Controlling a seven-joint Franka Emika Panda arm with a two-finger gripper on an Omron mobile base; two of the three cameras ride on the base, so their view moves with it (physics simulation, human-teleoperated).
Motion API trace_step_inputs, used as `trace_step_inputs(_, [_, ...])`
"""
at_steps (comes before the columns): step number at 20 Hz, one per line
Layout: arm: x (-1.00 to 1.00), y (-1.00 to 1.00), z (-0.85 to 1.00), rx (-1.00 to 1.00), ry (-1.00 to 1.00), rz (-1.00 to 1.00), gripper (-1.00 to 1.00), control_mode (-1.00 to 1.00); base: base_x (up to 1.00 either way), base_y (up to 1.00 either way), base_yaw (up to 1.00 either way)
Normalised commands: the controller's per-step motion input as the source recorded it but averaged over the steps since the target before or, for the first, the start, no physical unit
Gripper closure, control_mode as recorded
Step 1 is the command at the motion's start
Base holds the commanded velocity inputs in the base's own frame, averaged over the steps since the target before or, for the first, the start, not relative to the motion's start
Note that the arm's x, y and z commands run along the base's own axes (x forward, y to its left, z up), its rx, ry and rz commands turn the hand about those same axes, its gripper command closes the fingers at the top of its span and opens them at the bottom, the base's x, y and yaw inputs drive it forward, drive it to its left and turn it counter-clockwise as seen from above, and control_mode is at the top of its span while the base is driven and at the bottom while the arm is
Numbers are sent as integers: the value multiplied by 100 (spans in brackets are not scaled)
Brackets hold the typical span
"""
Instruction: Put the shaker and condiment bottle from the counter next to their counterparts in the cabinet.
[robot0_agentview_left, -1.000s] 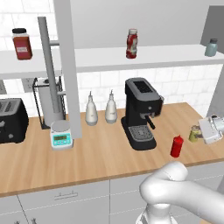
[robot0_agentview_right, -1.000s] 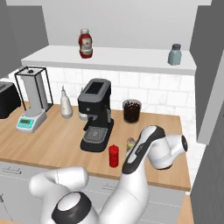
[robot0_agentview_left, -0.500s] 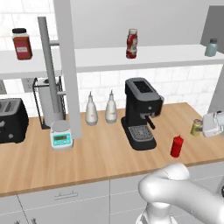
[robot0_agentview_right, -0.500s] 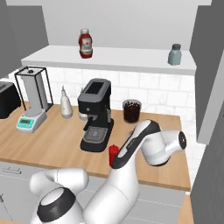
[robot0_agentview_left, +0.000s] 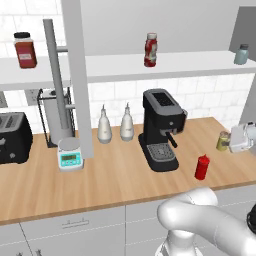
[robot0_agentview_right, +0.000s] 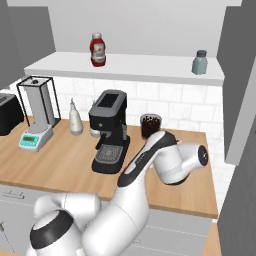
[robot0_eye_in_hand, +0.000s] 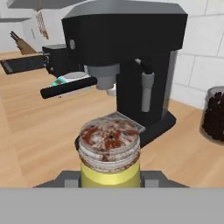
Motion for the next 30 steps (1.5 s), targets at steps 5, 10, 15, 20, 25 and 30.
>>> trace_step_inputs(5, [0, 20, 46, 0, 0, -15, 100, -100, 0, 0, 0])
trace_step_inputs(10, [0, 13, 63, -1, 0, -21, 100, -100, 0, 0, 0])
trace_step_inputs(15, [0, 13, 68, -6, 0, -26, 100, -100, 0, 0, 0])
trace_step_inputs(20, [0, 14, 62, -7, 0, -25, 100, -100, 0, 0, 0])
trace_step_inputs(25, [-21, 8, 30, -11, 0, -14, 100, -100, 0, 0, 0])
trace_step_inputs(30, [-21, 0, 62, -7, 0, -13, 100, -100, 0, 0, 0])
